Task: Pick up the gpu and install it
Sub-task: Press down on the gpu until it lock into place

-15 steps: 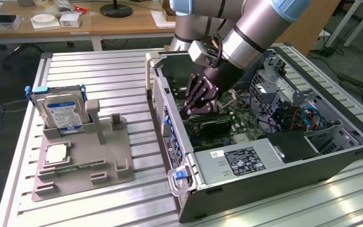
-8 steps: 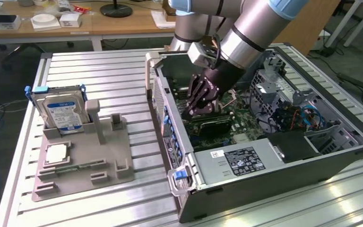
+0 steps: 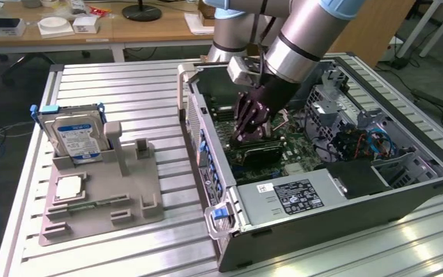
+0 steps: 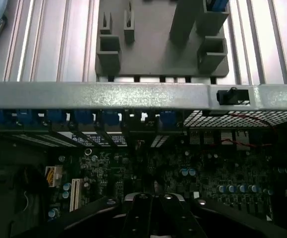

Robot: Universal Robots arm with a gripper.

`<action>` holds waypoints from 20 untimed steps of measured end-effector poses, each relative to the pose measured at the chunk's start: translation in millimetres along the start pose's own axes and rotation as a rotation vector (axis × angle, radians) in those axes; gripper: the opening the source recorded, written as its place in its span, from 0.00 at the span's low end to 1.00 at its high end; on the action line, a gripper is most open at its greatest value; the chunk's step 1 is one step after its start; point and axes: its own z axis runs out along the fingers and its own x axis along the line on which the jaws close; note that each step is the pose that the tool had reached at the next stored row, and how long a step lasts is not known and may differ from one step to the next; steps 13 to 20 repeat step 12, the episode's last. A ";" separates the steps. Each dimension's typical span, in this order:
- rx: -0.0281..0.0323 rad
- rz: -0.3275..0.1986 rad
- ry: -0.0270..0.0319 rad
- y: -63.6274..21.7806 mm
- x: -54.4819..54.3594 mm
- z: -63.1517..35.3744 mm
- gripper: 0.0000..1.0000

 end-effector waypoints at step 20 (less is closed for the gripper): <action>0.1152 -0.002 0.0037 0.8 -1.4 1.0 0.10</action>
